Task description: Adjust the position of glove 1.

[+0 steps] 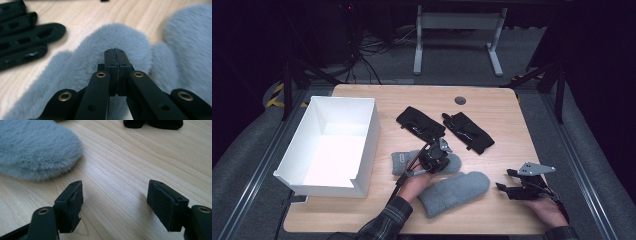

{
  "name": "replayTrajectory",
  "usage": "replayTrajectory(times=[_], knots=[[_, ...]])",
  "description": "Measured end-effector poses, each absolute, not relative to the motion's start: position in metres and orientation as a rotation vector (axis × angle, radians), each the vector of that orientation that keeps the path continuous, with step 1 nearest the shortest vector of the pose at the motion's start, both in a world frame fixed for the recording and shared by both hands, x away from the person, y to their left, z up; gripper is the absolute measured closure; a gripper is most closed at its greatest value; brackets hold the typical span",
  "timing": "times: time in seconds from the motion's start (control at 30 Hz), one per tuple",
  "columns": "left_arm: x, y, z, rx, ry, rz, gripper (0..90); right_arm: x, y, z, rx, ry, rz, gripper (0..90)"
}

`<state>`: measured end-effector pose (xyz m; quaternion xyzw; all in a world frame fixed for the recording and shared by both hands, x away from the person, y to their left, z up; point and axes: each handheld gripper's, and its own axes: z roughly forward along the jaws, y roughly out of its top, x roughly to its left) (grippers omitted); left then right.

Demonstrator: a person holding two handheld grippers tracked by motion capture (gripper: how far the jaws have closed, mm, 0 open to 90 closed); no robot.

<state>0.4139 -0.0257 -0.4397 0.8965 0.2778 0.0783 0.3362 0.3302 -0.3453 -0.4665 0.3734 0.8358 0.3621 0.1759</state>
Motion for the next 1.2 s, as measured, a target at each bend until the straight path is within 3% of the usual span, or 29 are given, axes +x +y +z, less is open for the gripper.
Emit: replayTrajectory(times=[0.33,0.5,0.53,0.63,0.67,0.83,1.07,1.2], knots=[[0.434,-0.035,-0.429,2.294,0.734,0.214,89.3,0.330,-0.346,-0.468,1.042,2.361,1.044,26.6],[0.430,-0.013,-0.414,2.273,0.722,0.221,78.5,0.330,-0.345,-0.469,1.041,2.364,1.045,25.3],[0.429,-0.003,-0.411,2.270,0.709,0.233,70.7,0.330,-0.345,-0.469,1.041,2.365,1.045,25.2],[0.427,0.010,-0.409,2.279,0.697,0.236,63.1,0.330,-0.345,-0.469,1.040,2.365,1.045,25.0],[0.426,0.021,-0.409,2.281,0.699,0.236,50.9,0.330,-0.345,-0.469,1.041,2.365,1.045,24.9],[0.424,0.041,-0.414,2.265,0.685,0.234,33.6,0.330,-0.345,-0.469,1.042,2.365,1.044,24.6],[0.422,0.053,-0.428,2.324,0.638,0.218,15.9,0.330,-0.345,-0.469,1.042,2.364,1.044,24.4],[0.426,0.051,-0.434,2.335,0.591,0.214,14.1,0.330,-0.345,-0.469,1.043,2.364,1.043,24.2]])
